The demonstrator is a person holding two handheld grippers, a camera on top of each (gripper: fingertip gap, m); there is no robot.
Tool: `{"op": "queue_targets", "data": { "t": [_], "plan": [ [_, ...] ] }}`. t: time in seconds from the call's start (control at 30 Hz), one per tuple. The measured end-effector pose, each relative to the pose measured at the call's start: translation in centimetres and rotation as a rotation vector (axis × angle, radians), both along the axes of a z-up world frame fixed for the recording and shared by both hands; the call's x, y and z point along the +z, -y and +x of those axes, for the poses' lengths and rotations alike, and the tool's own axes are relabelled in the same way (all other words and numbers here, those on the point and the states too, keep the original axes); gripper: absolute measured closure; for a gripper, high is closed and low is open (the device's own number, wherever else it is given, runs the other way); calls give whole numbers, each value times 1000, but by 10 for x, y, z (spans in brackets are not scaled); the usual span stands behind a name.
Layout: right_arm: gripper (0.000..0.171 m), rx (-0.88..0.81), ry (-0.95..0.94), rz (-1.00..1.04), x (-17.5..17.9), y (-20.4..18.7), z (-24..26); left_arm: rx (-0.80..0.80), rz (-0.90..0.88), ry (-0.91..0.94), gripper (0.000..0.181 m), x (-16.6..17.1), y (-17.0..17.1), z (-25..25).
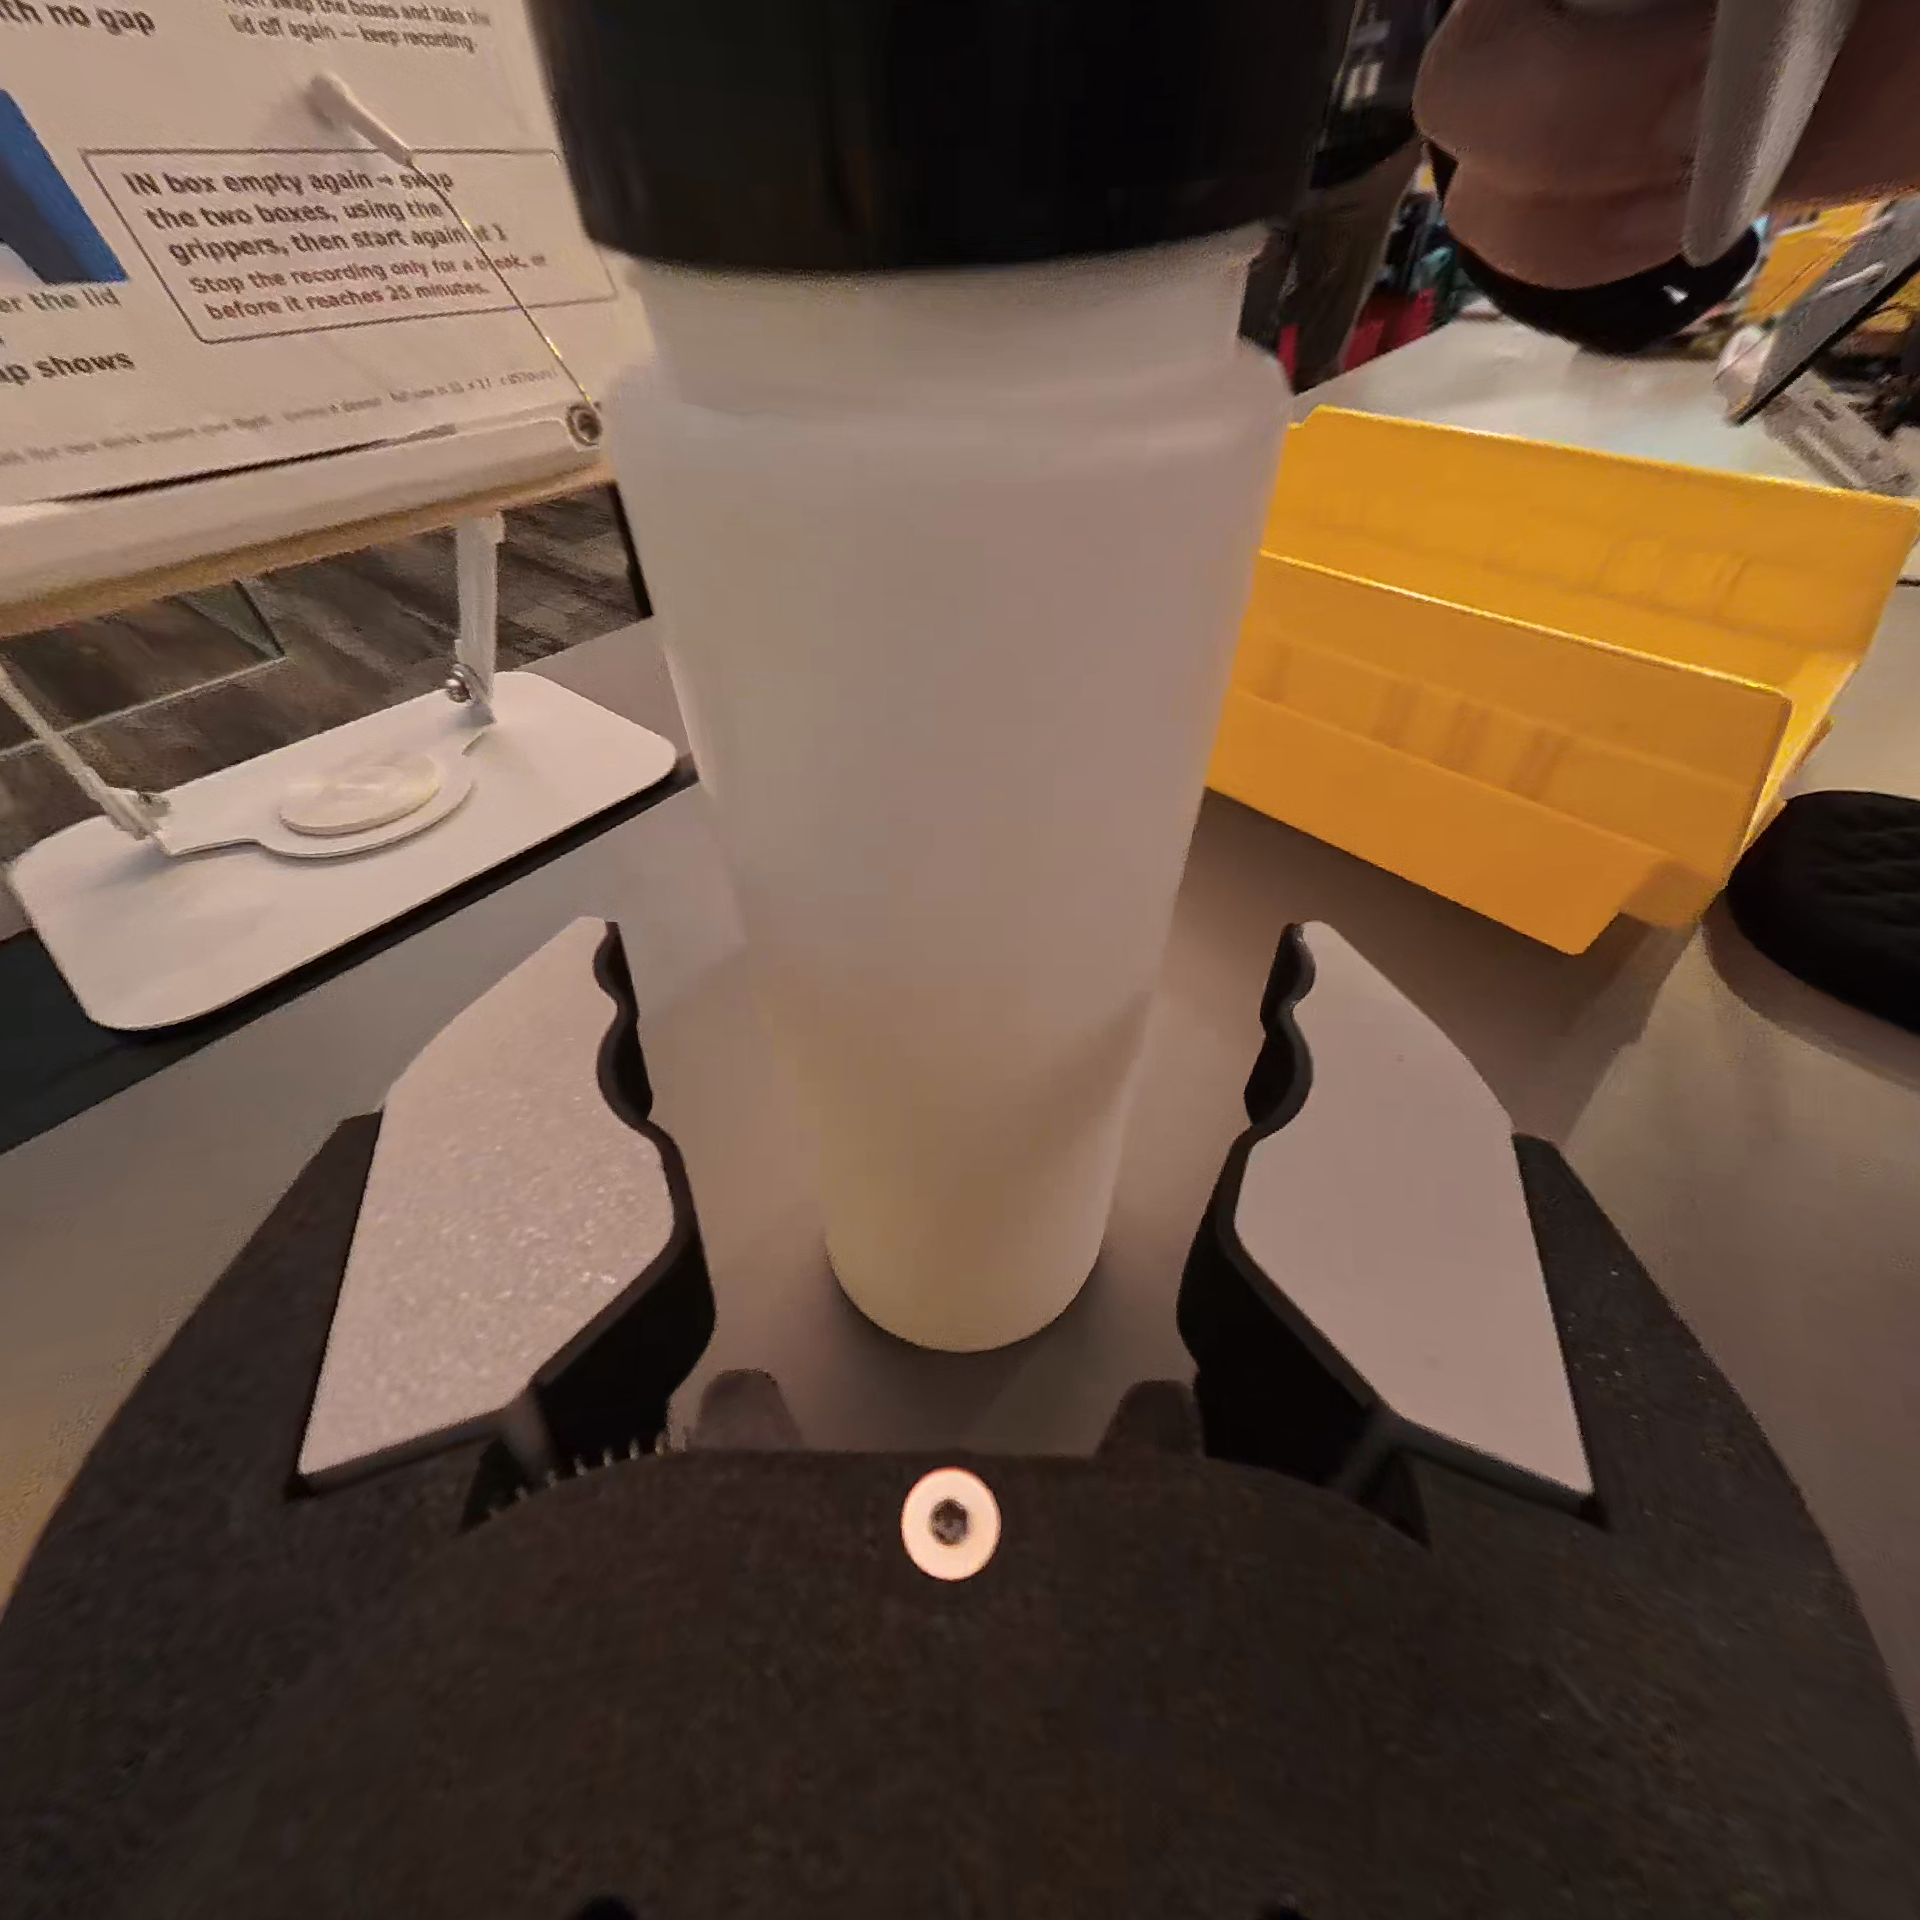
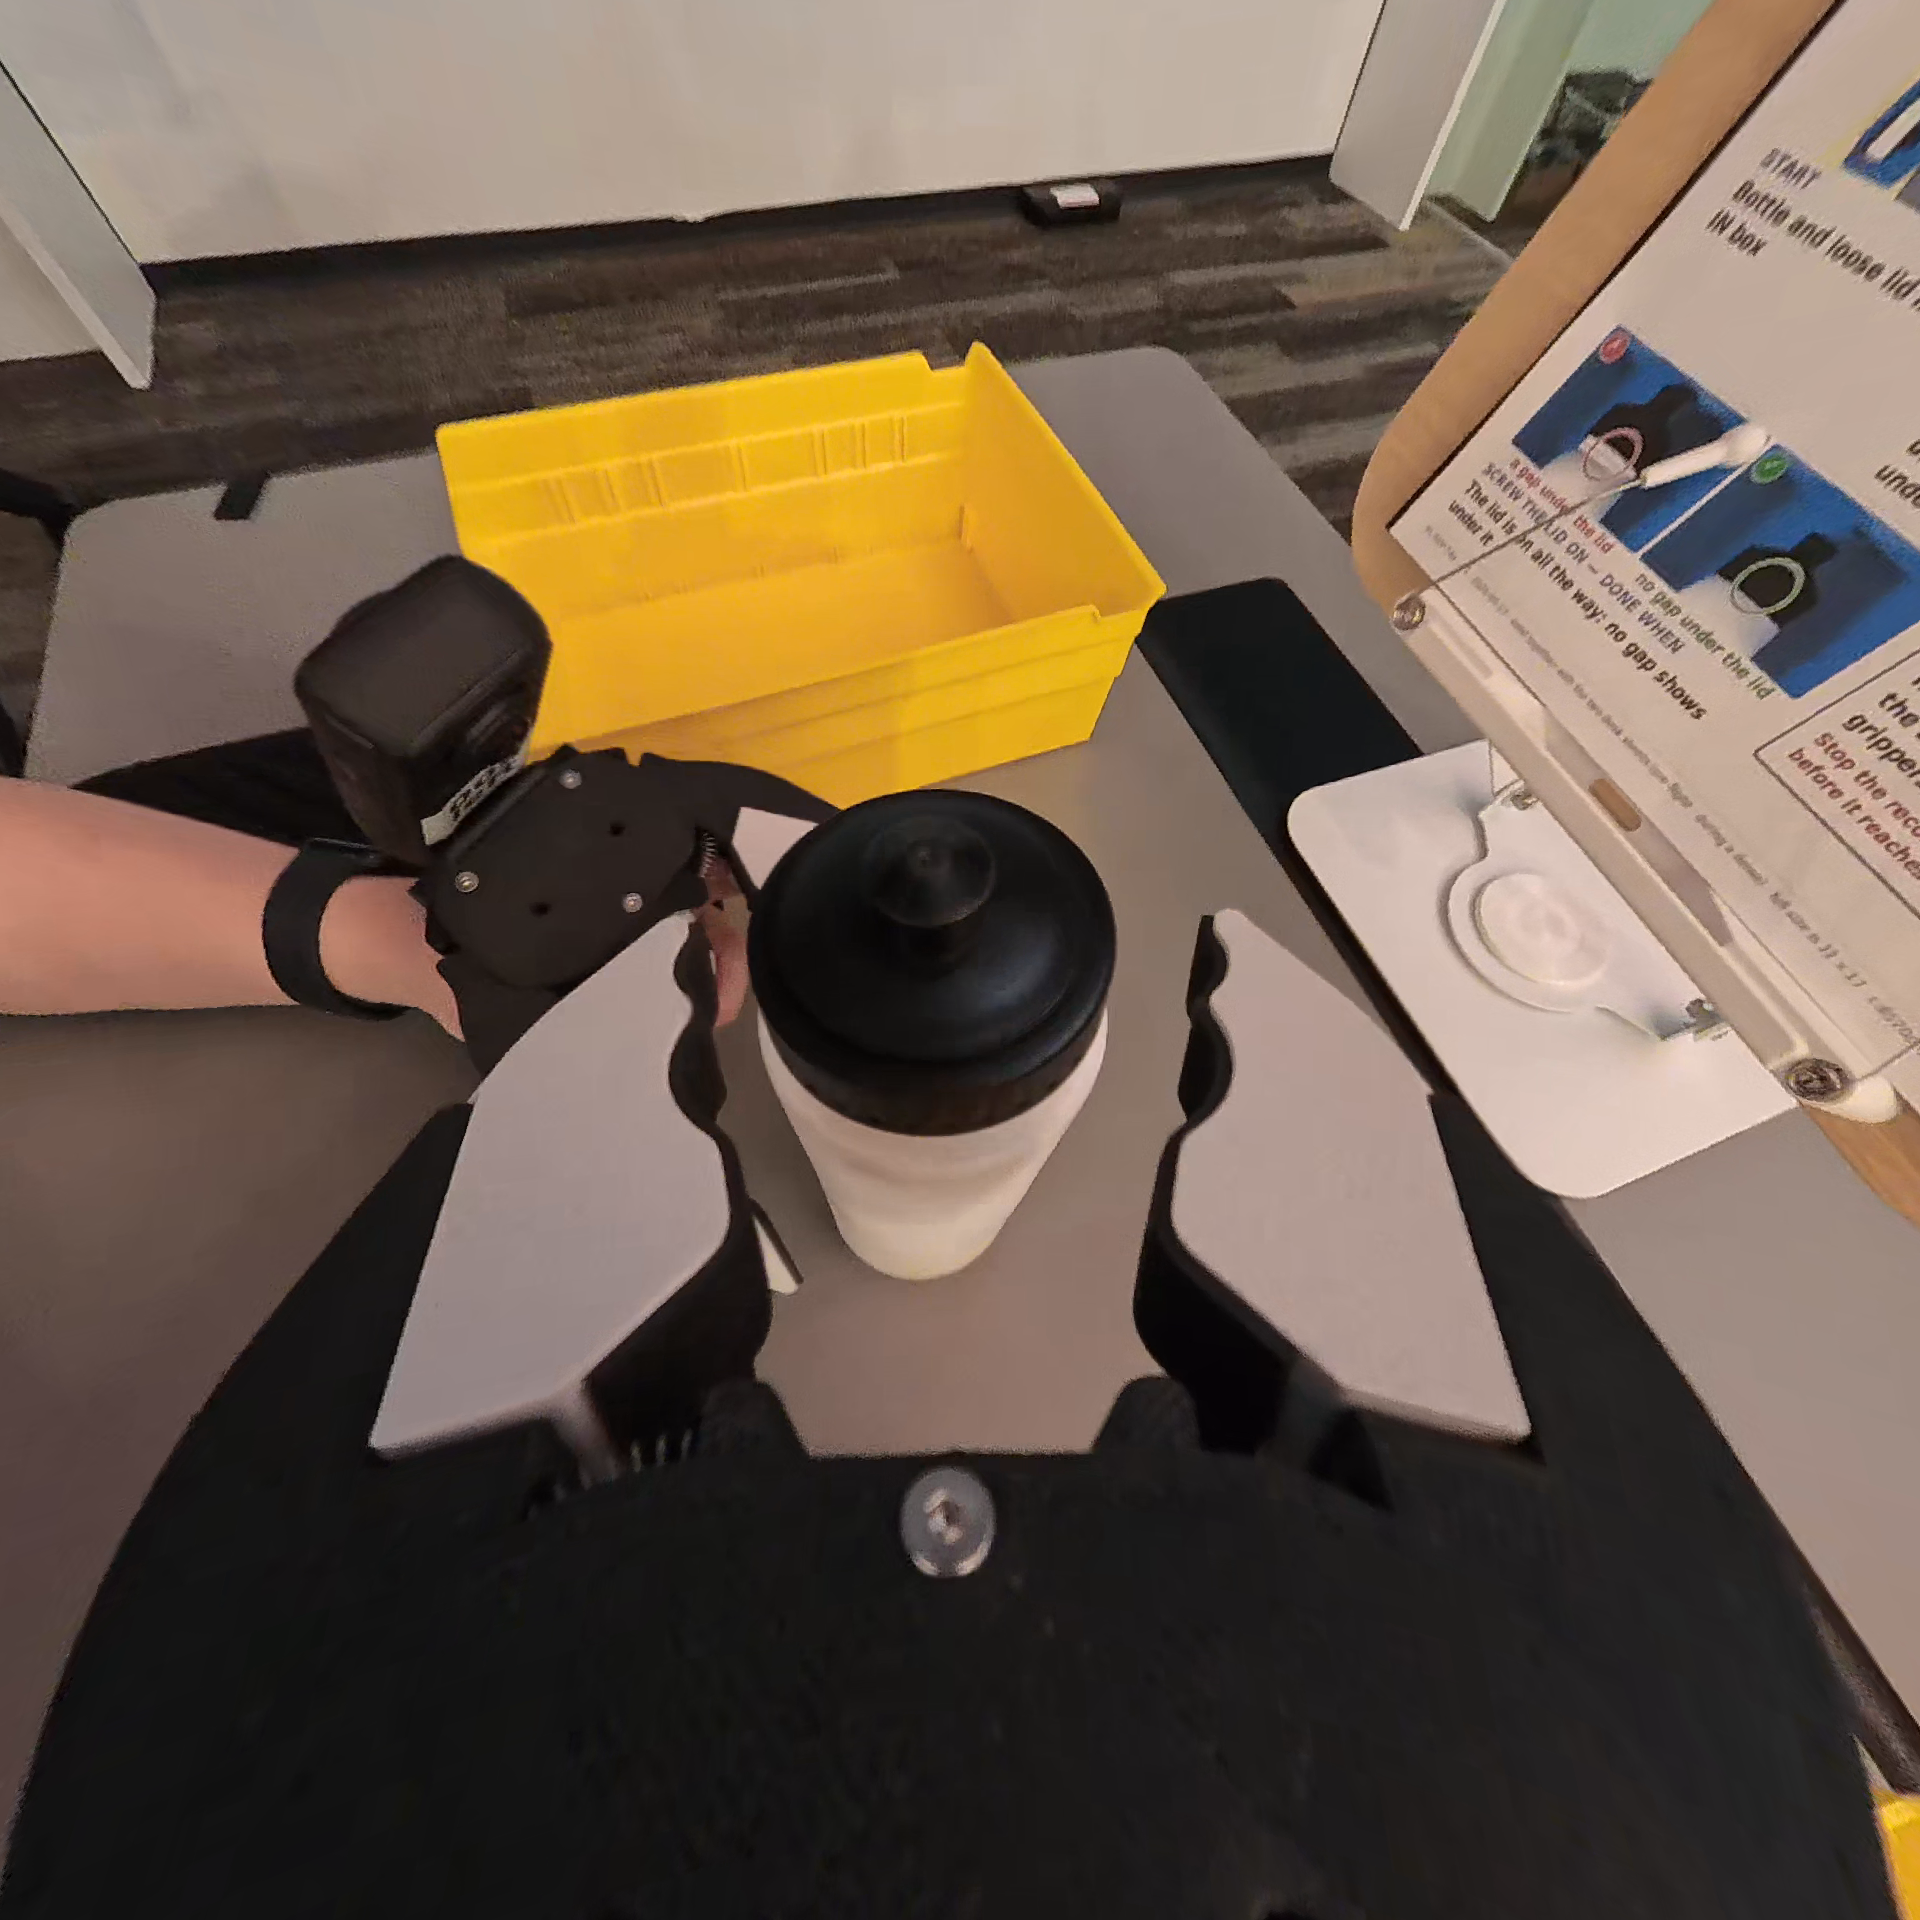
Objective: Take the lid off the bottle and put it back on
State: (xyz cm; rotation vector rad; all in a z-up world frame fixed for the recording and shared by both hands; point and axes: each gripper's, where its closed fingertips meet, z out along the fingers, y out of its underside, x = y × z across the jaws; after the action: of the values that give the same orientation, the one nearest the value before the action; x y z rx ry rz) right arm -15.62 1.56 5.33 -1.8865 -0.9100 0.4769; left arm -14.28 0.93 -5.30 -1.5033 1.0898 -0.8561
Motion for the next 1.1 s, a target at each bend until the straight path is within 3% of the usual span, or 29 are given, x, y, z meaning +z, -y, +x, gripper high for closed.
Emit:
{"op": "queue_targets", "data": {
  "t": [0.17, 0.27, 0.63, 0.73, 0.83, 1.1],
  "plan": [
    [96, -6, 17, -27, -3, -1, -3, -57, 32, 20, 71, 2, -1, 11],
    [101, 13, 37, -53, -4, 1, -6, -81, 55, 53, 96, 5, -2, 13],
    [99, 68, 197, -110, -11, 5, -2, -129, 54, 74, 96, 5, 3, 16],
    [100, 89, 170, -135, -11, 6, -2, -129, 52, 66, 86, 3, 4, 23],
    [100, 109, 172, -143, -11, 10, 2, -182, 41, 62, 93, 2, 7, 26],
    [100, 506, 140, -70, -11, 45, -3, -431, 19, 88, 94, 2, 47, 24]
  ]
}}
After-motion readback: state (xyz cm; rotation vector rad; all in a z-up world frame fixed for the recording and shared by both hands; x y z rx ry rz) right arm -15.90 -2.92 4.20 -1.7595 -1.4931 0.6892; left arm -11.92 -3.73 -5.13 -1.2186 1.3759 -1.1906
